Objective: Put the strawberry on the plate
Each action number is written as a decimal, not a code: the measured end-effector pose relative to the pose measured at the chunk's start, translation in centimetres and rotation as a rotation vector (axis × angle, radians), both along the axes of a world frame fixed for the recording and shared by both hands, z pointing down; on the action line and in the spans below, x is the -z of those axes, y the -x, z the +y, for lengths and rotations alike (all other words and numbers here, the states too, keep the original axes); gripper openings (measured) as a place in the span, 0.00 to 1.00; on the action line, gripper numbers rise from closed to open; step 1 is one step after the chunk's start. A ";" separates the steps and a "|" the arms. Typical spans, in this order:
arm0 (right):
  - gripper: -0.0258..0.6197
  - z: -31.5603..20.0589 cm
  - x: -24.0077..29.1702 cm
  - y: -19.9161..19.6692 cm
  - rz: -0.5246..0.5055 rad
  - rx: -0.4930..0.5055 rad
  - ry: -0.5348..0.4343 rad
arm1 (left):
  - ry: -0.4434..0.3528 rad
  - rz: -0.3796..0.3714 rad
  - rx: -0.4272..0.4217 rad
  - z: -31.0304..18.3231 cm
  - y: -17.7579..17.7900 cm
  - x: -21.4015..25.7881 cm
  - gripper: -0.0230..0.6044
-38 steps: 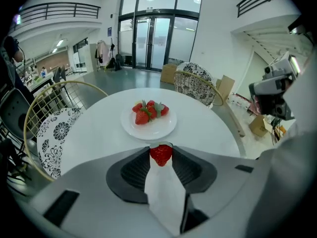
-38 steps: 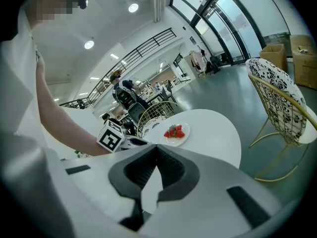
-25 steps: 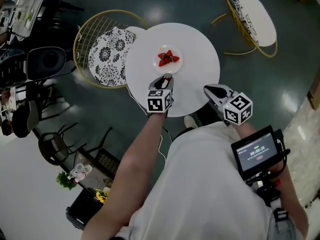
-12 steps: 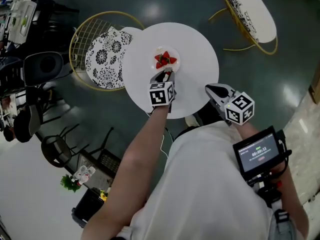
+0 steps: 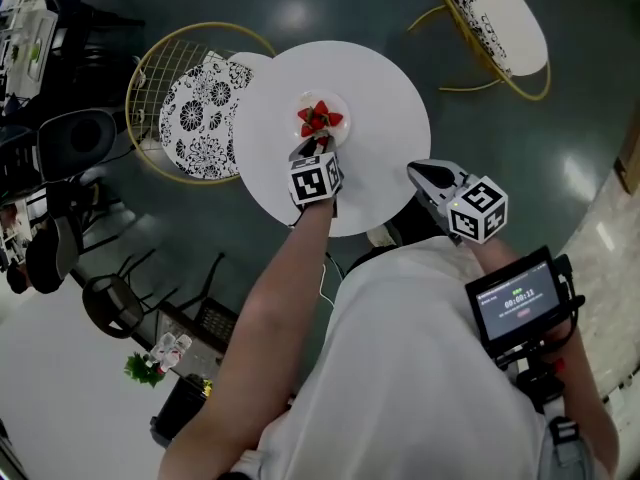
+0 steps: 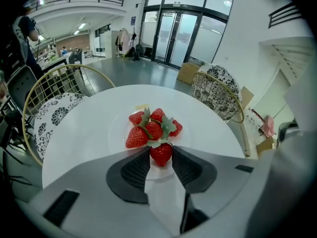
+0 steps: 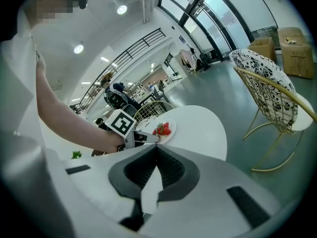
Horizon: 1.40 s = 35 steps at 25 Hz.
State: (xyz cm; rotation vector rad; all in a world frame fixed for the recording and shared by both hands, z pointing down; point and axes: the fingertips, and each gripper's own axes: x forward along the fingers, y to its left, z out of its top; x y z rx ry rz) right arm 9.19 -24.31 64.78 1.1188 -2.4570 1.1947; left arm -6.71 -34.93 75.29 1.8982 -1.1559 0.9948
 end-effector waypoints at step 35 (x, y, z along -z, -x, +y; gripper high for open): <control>0.05 -0.2 0.5 1.0 -0.002 0.005 -0.012 | -0.062 0.028 -0.040 1.2 1.3 2.7 0.42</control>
